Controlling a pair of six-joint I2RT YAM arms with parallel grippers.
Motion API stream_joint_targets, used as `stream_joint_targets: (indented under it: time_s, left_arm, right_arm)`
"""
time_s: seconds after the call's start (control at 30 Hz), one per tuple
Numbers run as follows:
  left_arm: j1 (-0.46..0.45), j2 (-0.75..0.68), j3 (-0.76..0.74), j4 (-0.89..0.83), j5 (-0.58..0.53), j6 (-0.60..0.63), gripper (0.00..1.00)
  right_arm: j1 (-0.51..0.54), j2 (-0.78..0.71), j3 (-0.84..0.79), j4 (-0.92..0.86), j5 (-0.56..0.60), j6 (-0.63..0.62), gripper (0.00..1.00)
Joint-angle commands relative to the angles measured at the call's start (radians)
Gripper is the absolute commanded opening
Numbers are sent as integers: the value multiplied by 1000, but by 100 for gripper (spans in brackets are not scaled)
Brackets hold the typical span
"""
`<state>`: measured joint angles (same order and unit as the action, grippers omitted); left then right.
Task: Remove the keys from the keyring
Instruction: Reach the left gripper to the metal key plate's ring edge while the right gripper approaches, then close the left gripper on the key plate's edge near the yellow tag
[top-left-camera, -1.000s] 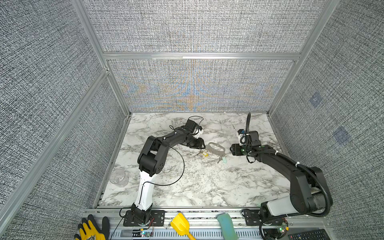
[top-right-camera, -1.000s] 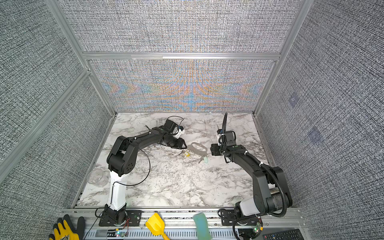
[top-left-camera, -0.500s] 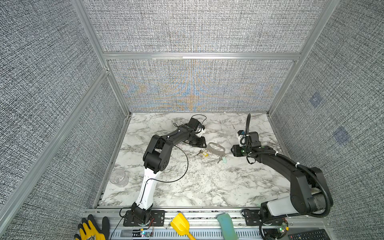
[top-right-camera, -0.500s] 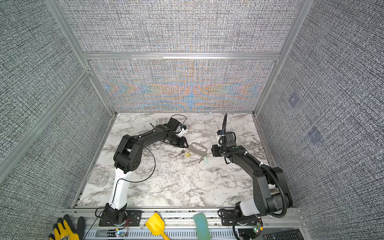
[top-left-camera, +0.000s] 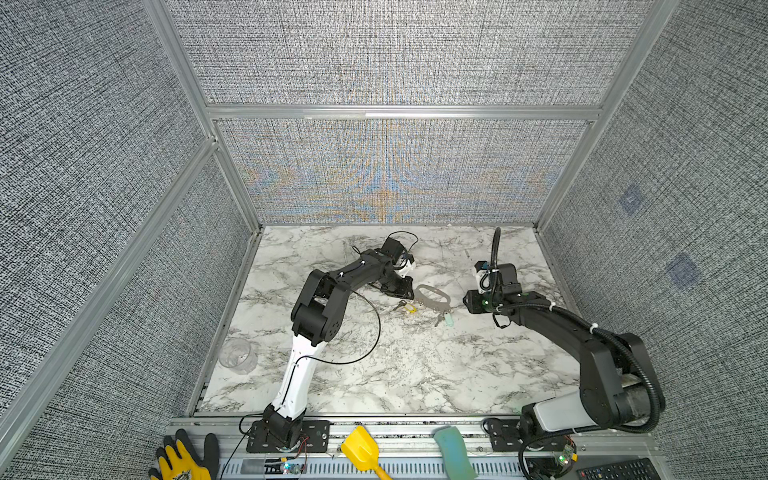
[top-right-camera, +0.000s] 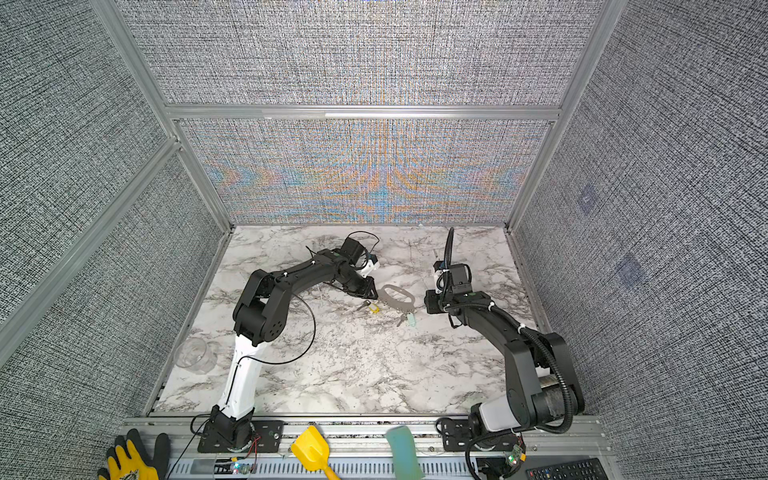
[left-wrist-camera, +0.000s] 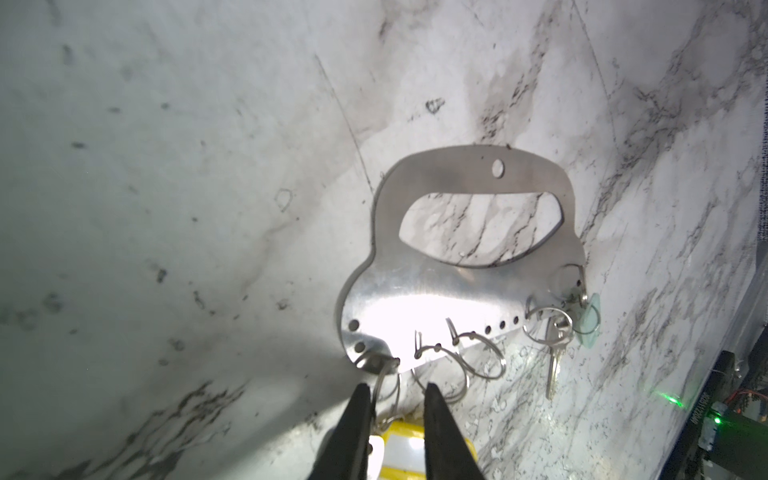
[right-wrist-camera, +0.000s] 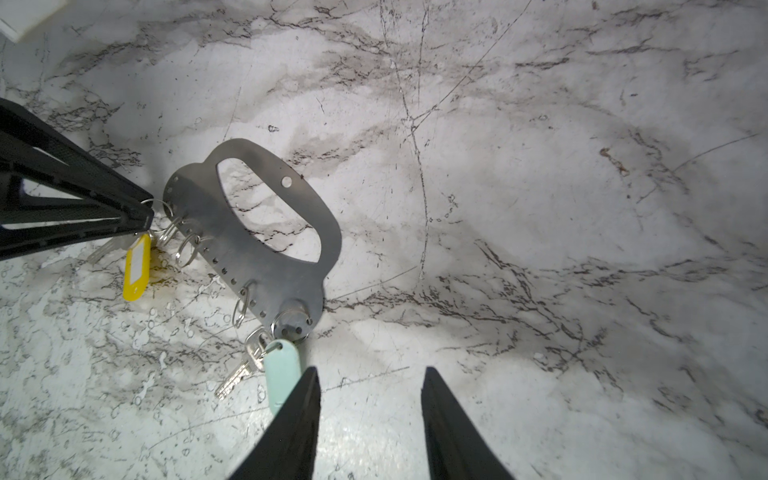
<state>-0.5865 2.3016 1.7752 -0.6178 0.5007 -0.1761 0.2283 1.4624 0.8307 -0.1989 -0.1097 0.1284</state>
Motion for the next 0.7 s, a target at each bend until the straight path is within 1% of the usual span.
stream_joint_targets:
  time_s: [0.0, 0.37, 0.67]
  left_arm:
    - [1, 1, -6, -17, 9, 12, 26]
    - [1, -9, -20, -10, 6, 10, 15]
    - [1, -11, -23, -4, 5, 6, 14]
  right_arm:
    - [1, 1, -4, -11, -10, -3, 41]
    - [1, 9, -6, -11, -13, -4, 39]
    - [2, 12, -4, -10, -18, -4, 37]
